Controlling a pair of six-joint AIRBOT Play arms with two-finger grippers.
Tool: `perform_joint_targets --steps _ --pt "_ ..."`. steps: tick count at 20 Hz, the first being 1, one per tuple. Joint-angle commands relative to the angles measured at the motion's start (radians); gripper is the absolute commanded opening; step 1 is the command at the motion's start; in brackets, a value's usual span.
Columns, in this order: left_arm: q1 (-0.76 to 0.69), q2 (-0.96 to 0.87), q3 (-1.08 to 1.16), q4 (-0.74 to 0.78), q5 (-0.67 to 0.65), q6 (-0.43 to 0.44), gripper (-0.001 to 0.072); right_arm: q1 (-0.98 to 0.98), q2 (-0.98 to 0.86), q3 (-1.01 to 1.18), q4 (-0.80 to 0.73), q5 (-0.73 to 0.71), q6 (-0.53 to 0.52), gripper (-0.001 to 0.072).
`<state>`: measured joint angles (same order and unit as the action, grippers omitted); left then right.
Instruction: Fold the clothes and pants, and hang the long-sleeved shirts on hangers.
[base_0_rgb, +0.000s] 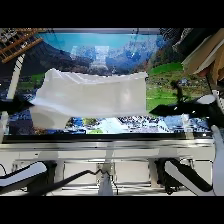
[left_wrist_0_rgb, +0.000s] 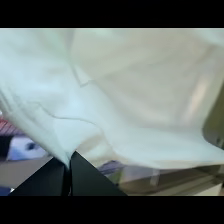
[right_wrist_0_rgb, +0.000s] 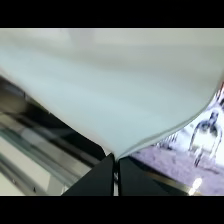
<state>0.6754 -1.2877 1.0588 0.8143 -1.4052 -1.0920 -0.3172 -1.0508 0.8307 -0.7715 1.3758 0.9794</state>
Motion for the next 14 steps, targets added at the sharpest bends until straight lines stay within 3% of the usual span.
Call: perform_joint_targets --steps 1,6,9,11,14 --pt "0.052 0.101 0.209 -0.516 -0.140 0.000 0.0006 0.001 0.179 0.305 -0.004 -0.056 0.097 0.0012" --pt "0.169 0.201 0.489 -1.472 -0.058 0.010 0.0005 0.001 0.307 0.806 -0.101 -0.219 0.161 0.0012" --pt "0.262 0.229 0.640 -1.881 0.011 0.039 0.0006 0.001 0.315 1.065 -0.146 -0.289 0.161 0.0012" --pt "0.333 0.232 0.732 -1.971 0.045 0.038 0.0006 0.001 0.314 1.174 -0.153 -0.348 0.160 0.0012" --pt "0.386 0.234 0.785 -1.936 0.056 0.038 0.0006 0.001 0.315 1.234 -0.148 -0.363 0.156 0.0012"
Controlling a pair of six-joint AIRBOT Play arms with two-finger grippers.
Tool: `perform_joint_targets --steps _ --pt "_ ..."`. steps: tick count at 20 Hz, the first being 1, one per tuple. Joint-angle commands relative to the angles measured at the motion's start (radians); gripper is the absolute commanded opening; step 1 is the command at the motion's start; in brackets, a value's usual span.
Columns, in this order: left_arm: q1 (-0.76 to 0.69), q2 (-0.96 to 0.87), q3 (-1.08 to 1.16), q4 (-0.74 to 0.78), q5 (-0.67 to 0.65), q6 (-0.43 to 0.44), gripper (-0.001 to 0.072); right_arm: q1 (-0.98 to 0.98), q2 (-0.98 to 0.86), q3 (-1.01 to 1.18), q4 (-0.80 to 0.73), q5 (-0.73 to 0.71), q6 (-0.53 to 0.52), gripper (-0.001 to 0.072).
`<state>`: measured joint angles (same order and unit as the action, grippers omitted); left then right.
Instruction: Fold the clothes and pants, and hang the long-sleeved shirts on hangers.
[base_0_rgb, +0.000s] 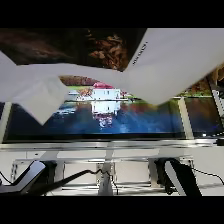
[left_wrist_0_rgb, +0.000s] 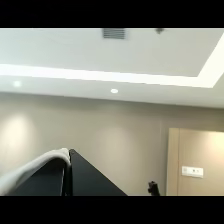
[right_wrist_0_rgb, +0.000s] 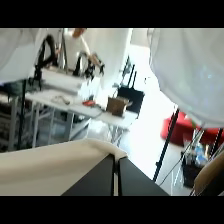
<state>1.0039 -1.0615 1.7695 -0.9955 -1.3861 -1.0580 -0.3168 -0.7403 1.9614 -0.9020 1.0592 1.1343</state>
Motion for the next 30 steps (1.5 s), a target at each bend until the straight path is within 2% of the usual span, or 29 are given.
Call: perform_joint_targets --steps 1,4,5,7,10,12,14,18,22,26,30 --pt "0.057 0.006 0.074 -0.092 0.036 0.003 0.0006 0.001 0.003 0.103 -0.017 -0.042 -0.002 0.0012" --pt "0.057 -0.008 0.074 0.145 0.036 0.000 0.0006 0.001 -0.037 0.092 -0.011 -0.021 -0.002 0.0012" --pt "0.056 -0.014 0.074 0.275 0.035 -0.008 0.0006 0.001 -0.065 0.092 -0.007 0.005 -0.002 0.0012" --pt "0.016 -0.029 0.071 0.626 0.025 -0.070 0.0006 0.001 -0.151 0.078 0.034 0.117 0.003 0.0012" --pt "-0.177 -0.056 -0.005 1.092 -0.002 -0.098 0.0006 0.019 -0.303 -0.050 0.108 0.256 0.010 0.0011" --pt "-0.317 -0.084 -0.130 1.286 0.019 -0.083 0.0006 0.082 -0.404 -0.181 0.072 0.256 0.008 0.0012" --pt "-0.430 -0.137 -0.278 1.404 0.094 -0.052 0.0005 0.162 -0.510 -0.306 -0.013 0.188 -0.002 0.0012" --pt "-0.570 -0.354 -0.455 1.490 0.350 0.046 0.0005 0.244 -0.736 -0.462 -0.134 -0.107 -0.001 0.0012" --pt "-0.613 -0.610 -0.455 1.426 0.496 0.047 0.0005 0.240 -0.945 -0.468 -0.122 -0.351 0.018 0.0012" --pt "-0.600 -0.685 -0.455 1.408 0.484 0.056 0.0005 0.238 -1.004 -0.465 -0.131 -0.369 0.006 0.0012" --pt "-0.565 -0.666 -0.454 1.407 0.356 0.056 0.0005 0.233 -0.999 -0.457 -0.153 -0.291 0.000 0.0012"
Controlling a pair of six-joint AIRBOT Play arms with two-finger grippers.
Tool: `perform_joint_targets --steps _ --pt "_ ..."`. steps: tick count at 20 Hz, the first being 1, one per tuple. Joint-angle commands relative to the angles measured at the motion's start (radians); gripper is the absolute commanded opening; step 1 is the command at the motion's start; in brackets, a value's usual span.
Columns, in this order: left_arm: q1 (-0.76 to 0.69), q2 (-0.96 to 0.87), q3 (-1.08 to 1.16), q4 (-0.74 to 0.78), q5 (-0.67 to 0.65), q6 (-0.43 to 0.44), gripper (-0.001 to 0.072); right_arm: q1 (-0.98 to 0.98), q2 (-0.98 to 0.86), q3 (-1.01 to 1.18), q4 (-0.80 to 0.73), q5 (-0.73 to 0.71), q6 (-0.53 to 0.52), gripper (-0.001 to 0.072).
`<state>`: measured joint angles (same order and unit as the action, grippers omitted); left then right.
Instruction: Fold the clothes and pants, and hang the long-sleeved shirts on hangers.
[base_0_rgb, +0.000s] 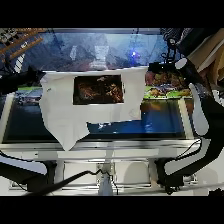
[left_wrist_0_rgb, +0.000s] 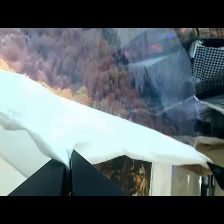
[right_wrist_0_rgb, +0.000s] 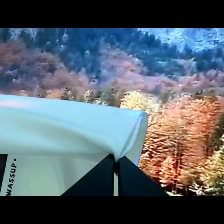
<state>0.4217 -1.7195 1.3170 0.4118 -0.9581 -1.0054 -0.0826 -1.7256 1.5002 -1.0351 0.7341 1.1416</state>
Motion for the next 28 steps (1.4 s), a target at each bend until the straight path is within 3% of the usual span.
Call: perform_joint_targets --steps 1,9,13,17,18,19,20,22,25,28 --pt "0.029 -0.005 -0.002 -0.001 -0.100 0.004 0.0005 -0.001 -0.014 0.009 -0.019 0.066 -0.006 0.0012" --pt "0.118 -0.003 -0.002 0.047 -0.285 -0.011 0.0006 0.000 -0.014 0.010 -0.021 0.329 -0.008 0.0012" --pt "0.118 -0.004 -0.002 0.178 -0.295 -0.069 0.0005 0.002 -0.014 0.010 -0.030 0.383 -0.009 0.0013" --pt "0.118 -0.004 -0.002 0.201 -0.309 -0.072 0.0007 0.002 -0.014 0.010 -0.042 0.453 -0.009 0.0017" --pt "0.118 -0.004 -0.002 0.201 -0.309 -0.072 0.0020 0.002 -0.014 0.010 -0.042 0.473 -0.008 0.0112" --pt "0.118 -0.004 -0.002 0.201 -0.313 -0.072 0.0021 0.002 -0.014 0.010 -0.042 0.490 -0.008 0.0278" --pt "0.118 -0.004 -0.002 0.201 -0.322 -0.072 0.0100 0.002 -0.014 0.010 -0.042 0.505 0.000 0.0416" --pt "0.129 -0.004 -0.002 0.203 -0.371 -0.072 0.0512 -0.006 -0.013 0.010 -0.042 0.549 0.032 0.0422" --pt "0.168 -0.002 -0.002 0.283 -0.493 -0.149 0.0527 -0.030 -0.013 -0.001 -0.027 0.698 0.082 0.0422" --pt "0.191 0.044 -0.017 0.586 -0.549 -0.259 0.0525 -0.024 0.037 -0.120 0.062 0.779 0.082 0.0421"
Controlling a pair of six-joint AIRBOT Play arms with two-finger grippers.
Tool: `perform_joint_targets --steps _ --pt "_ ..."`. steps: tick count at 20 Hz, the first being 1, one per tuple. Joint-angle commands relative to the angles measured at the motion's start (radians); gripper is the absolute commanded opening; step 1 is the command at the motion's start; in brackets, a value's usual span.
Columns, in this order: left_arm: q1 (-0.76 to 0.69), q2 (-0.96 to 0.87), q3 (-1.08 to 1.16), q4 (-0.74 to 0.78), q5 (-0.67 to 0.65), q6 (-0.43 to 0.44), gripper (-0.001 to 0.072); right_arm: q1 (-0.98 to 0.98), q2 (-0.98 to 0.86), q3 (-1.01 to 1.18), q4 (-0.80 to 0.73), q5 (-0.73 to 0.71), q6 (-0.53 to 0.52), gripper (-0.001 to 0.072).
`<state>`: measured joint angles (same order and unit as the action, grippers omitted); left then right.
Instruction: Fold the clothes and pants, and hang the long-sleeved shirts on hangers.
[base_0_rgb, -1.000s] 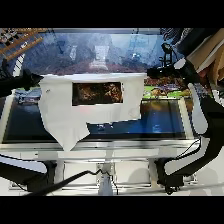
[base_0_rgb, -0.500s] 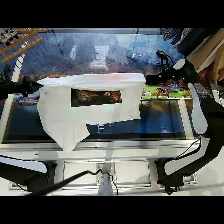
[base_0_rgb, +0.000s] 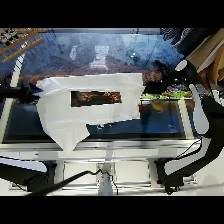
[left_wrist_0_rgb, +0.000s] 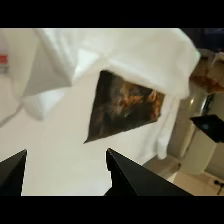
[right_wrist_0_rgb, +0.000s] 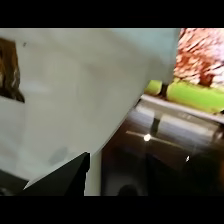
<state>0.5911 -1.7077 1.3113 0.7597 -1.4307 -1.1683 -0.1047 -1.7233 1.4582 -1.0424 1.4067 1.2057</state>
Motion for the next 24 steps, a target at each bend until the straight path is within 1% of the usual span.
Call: perform_joint_targets --steps 1,2,5,7,9,11,15,17,20,21,22,24 --pt "0.024 0.068 -0.030 0.325 -0.067 -0.109 0.0525 0.003 0.070 -0.139 0.099 0.092 0.018 0.0421" --pt "0.025 0.115 -0.055 0.380 -0.041 -0.111 0.0525 0.011 0.114 -0.207 0.122 0.063 0.018 0.0421" --pt "0.034 0.264 -0.126 0.389 0.064 -0.110 0.0525 0.043 0.210 -0.358 0.128 -0.010 0.087 0.0394" --pt "0.034 0.340 -0.147 0.388 0.108 -0.110 0.0525 0.080 0.221 -0.390 0.127 -0.036 0.113 0.0390" --pt "0.034 0.386 -0.148 0.387 0.114 -0.111 0.0525 0.130 0.220 -0.391 0.123 -0.108 0.160 0.0390" --pt "0.034 0.407 -0.148 0.384 0.113 -0.111 0.0525 0.180 0.212 -0.391 0.088 -0.176 0.249 0.0390" --pt "0.034 0.411 -0.148 0.354 0.110 -0.111 0.0525 0.260 0.192 -0.391 -0.012 -0.244 0.382 0.0377" --pt "0.034 0.411 -0.148 0.341 0.110 -0.110 0.0525 0.285 0.190 -0.391 -0.011 -0.310 0.420 0.0358" --pt "0.034 0.411 -0.148 0.339 0.110 -0.108 0.0525 0.300 0.185 -0.391 -0.026 -0.379 0.513 0.0312" --pt "0.034 0.411 -0.148 0.339 0.110 -0.108 0.0525 0.300 0.186 -0.391 -0.037 -0.378 0.533 0.0147" --pt "0.034 0.411 -0.148 0.339 0.110 -0.108 0.0525 0.300 0.187 -0.390 -0.050 -0.366 0.534 0.0016" --pt "0.034 0.411 -0.149 0.339 0.110 -0.108 0.0525 0.300 0.193 -0.365 -0.117 -0.307 0.553 0.0012"
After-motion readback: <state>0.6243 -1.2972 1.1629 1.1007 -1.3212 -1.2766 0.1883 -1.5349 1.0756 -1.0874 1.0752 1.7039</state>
